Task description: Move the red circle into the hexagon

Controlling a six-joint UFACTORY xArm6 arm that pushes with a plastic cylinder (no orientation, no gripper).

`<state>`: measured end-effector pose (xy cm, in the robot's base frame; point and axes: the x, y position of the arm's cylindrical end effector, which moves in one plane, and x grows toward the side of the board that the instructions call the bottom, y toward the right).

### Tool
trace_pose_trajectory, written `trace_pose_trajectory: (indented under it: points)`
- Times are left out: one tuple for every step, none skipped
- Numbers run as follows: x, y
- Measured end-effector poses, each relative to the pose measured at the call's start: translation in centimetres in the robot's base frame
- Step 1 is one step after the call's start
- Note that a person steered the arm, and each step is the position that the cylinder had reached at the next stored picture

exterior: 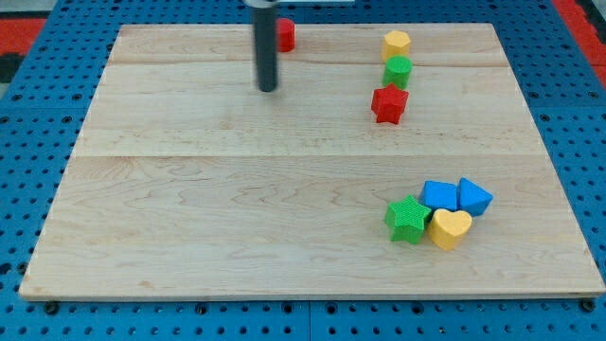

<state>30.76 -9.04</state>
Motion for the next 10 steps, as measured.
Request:
trace_pose_trajectory:
  points:
    - [-7.1, -5.2]
    - [-10.4, -1.3]
    - [-10.1, 5.3]
    - [-9.5, 5.5]
    - [-9.1, 4.4]
    - [-9.3, 9.5]
    - [-9.3, 9.8]
    - [-9.3, 5.3]
    - [-9.3, 6.8]
    - [-9.0, 13.5]
